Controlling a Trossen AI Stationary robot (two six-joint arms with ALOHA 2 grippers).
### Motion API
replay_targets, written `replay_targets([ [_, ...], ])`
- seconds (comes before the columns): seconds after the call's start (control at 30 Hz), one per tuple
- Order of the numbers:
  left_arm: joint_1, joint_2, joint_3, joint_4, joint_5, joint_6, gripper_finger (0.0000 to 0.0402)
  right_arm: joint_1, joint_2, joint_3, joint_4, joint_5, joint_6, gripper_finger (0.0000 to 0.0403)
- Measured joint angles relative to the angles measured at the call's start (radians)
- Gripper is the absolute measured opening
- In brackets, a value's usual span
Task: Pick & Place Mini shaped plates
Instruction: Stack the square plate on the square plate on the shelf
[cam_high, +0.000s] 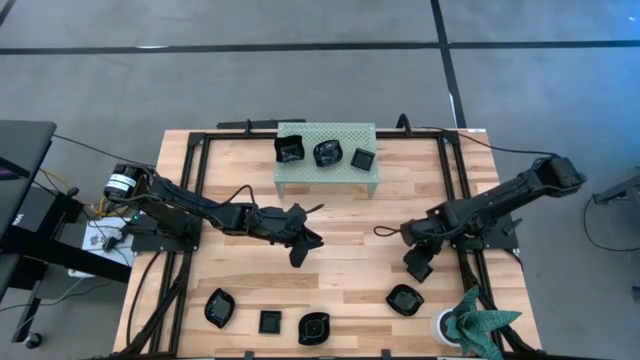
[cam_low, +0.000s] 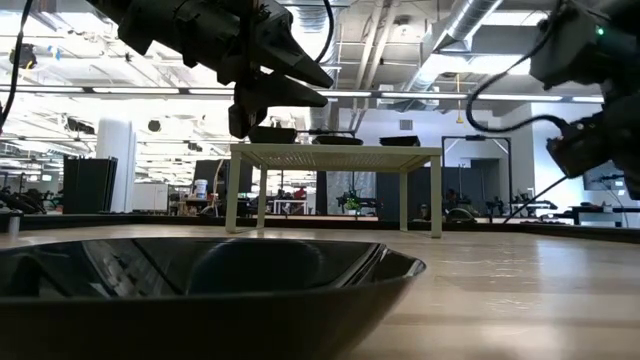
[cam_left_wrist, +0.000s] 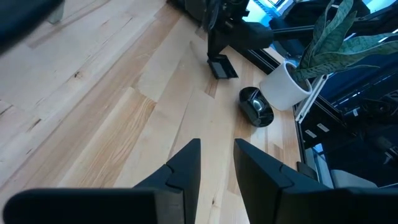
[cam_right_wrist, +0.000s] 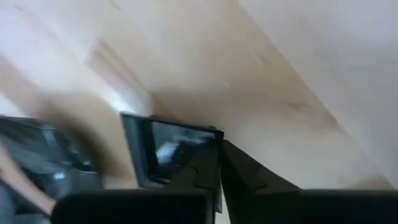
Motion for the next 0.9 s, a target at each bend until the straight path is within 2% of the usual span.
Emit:
replay_targets([
  [0.1, 0.0, 0.0, 0.0, 0.0, 0.0, 0.0, 0.0097, -0.012, -0.01, 0.029, 0.009, 0.0, -0.011, 0.0012],
  [0.23, 0.001, 0.0, 0.0, 0.0, 0.0, 0.0, 0.0097, -0.041, -0.026, 0.128, 0.007, 0.017, -0.137, 0.0003],
  [0.53, 0.001, 0.0, 0.0, 0.006, 0.0, 0.026, 0.0097, -0.204, -0.029, 0.495, -0.103, 0.259, -0.545, 0.0002],
  [0.63, 0.001, 0.0, 0.0, 0.01, 0.0, 0.026, 0.0097, -0.29, -0.016, 0.626, -0.136, 0.293, -0.709, 0.0001],
  [0.77, 0.001, 0.0, 0.0, 0.017, 0.0, 0.026, 0.0097, -0.418, 0.062, 0.805, -0.271, 0.291, -0.904, 0.0001],
  [0.9, 0.001, 0.0, 0.0, 0.026, 0.0, 0.026, 0.0097, -0.538, 0.202, 1.003, -0.447, 0.28, -1.092, 0.0001],
])
